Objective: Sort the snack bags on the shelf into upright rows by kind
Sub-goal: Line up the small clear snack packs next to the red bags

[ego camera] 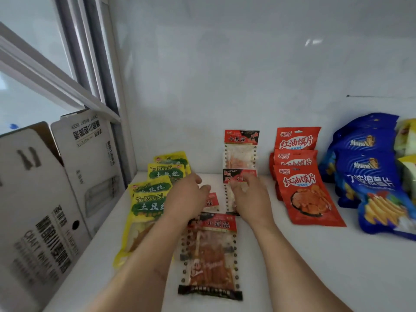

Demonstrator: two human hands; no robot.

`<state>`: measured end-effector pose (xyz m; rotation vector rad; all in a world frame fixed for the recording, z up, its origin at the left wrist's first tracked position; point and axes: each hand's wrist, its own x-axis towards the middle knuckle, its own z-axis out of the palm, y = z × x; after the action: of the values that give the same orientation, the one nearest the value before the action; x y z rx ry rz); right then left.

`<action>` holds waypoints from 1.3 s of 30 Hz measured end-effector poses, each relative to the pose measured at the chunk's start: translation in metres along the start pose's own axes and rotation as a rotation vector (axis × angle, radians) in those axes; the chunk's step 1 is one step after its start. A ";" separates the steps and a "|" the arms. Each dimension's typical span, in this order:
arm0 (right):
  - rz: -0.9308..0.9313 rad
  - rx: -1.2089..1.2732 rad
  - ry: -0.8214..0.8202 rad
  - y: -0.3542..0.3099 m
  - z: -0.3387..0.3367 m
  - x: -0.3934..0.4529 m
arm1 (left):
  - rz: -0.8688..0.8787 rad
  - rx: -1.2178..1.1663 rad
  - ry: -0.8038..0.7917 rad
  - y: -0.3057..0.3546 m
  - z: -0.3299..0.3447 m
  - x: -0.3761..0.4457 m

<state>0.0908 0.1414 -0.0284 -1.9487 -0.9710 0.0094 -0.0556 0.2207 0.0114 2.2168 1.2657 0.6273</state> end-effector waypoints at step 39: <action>0.462 0.681 -0.556 -0.027 -0.039 -0.051 | -0.192 0.381 0.232 -0.014 0.024 -0.140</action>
<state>0.0539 0.0879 -0.0049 -1.4905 -0.6926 1.0524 -0.1140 0.0995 -0.0353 2.3266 1.8219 0.6226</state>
